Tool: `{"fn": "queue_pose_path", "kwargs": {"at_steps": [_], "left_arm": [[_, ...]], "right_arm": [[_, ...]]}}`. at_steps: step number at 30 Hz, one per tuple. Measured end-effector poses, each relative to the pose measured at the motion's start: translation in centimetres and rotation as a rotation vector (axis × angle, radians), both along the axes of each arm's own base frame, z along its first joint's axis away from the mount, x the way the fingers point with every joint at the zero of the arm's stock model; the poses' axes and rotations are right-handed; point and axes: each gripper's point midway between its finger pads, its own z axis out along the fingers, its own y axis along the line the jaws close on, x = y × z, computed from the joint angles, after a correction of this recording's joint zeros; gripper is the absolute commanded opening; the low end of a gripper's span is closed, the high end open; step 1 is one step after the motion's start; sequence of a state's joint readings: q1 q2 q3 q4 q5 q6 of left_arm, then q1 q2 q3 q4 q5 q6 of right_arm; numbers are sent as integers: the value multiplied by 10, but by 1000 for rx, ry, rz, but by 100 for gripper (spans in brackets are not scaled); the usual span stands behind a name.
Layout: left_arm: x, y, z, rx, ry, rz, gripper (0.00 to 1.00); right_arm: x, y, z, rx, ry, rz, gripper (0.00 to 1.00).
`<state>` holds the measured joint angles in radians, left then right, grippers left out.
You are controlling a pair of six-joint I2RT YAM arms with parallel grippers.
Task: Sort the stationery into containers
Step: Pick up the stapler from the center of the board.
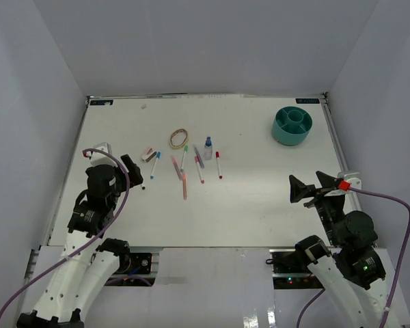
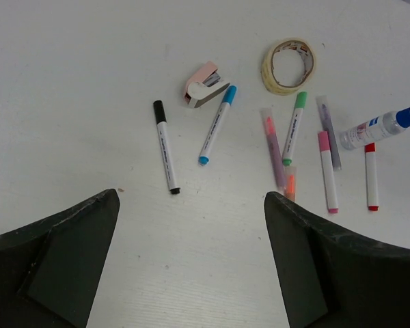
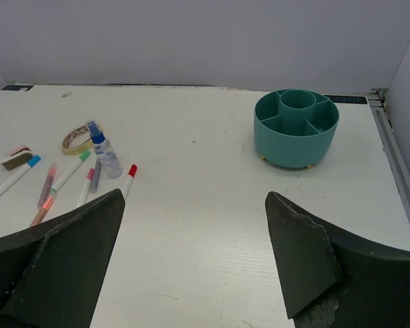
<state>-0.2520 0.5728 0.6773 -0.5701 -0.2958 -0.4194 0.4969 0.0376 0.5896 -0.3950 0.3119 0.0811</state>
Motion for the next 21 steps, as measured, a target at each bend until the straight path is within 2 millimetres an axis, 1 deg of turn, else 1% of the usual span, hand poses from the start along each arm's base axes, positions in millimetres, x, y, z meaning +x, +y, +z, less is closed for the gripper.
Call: {"fn": "queue_pose_path", "kwargs": {"at_steps": [8, 12, 14, 17, 21], "left_arm": [[7, -8, -9, -2, 41, -32, 98], [18, -14, -20, 11, 108, -54, 98], [25, -19, -26, 13, 152, -65, 98], [35, -26, -37, 3, 219, -77, 98], [48, -31, -50, 6, 295, -78, 98]], "right_arm": [[11, 6, -12, -32, 63, 1, 90], [19, 12, -19, -62, 121, 6, 90], [24, 18, -21, -80, 158, 25, 90], [29, 34, -23, -97, 214, 86, 90], [34, 53, -37, -112, 298, 163, 90]]}}
